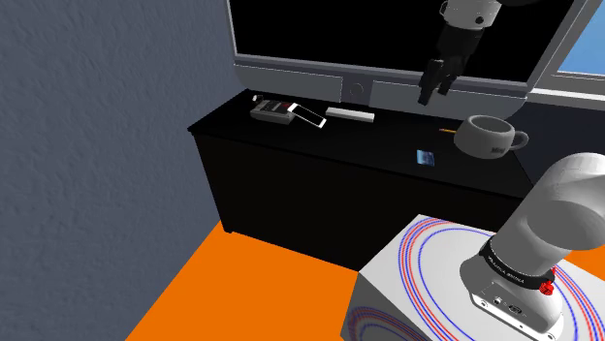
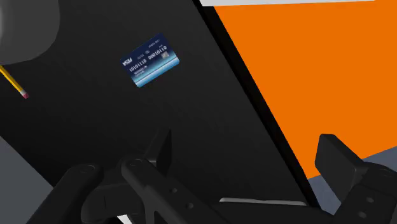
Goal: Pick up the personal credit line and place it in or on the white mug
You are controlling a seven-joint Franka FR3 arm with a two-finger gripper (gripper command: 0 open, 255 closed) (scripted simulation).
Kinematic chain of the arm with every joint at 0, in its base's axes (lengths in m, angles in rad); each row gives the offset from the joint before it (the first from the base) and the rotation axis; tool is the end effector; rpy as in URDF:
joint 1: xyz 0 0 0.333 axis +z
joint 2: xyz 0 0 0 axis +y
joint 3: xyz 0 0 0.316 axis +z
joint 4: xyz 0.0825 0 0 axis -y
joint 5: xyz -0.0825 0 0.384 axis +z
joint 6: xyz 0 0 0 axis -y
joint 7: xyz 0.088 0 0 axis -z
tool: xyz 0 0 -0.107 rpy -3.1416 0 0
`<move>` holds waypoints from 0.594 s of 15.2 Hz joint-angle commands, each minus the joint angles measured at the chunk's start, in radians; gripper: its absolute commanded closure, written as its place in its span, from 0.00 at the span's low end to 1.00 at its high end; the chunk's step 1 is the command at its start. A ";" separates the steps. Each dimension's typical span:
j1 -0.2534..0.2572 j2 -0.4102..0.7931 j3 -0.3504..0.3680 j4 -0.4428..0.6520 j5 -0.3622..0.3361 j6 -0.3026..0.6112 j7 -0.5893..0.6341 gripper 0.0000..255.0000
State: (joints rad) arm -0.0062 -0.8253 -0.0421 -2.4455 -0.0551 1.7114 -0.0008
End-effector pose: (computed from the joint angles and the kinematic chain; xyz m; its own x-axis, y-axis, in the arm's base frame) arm 0.3083 -0.0233 0.5726 0.9955 -0.0289 0.0906 -0.0312 -0.9992 0.0242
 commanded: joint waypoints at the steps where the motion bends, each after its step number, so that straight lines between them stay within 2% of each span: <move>1: 0.000 0.000 0.000 0.000 0.000 0.000 0.000 0.00; 5: 0.098 -0.014 -0.036 -0.123 -0.155 0.043 -0.333 0.00; 9: 0.171 -0.049 -0.090 -0.264 -0.342 0.120 -0.667 0.00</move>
State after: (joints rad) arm 0.1477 -0.8622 -0.1154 -2.6777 -0.3412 1.8167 -0.5647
